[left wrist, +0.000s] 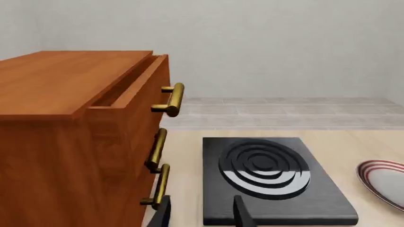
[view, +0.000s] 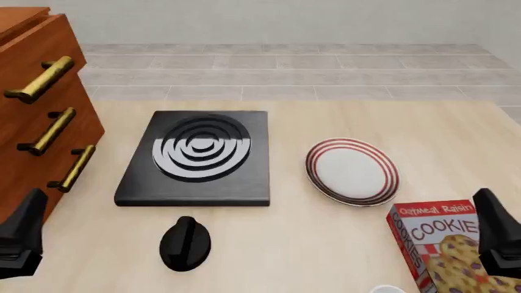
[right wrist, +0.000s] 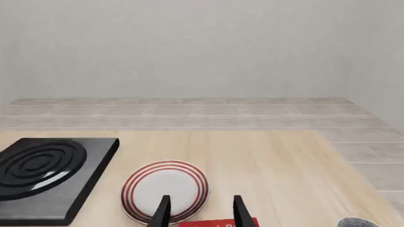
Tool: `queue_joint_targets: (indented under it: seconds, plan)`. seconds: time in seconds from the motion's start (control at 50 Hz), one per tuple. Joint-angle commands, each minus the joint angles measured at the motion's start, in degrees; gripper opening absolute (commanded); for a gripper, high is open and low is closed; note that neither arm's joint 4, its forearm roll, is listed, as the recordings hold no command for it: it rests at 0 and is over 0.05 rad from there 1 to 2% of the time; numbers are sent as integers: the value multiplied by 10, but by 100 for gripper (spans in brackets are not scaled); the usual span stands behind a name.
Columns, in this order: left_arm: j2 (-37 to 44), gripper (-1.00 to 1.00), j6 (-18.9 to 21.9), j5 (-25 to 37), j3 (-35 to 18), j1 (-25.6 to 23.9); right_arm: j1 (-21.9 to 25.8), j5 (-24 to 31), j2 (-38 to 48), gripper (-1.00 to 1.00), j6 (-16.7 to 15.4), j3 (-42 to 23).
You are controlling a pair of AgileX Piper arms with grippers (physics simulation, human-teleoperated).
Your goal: Pick the akita bowl in the top layer of the wooden cabinet and place it on the plate.
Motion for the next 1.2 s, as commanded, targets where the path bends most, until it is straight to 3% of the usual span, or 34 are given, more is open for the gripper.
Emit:
queue_joint_targets:
  seconds: [0.02, 0.28, 1.2]
  plan:
    - [6, 100, 5, -1, -2, 0, 0, -2, 6, 100, -1, 0]
    - [6, 100, 26, 6, -11, -13, -1, -3, 6, 100, 0, -1]
    - [119, 100, 48, 66, -204, -64, 0, -3, 7, 100, 4, -4]
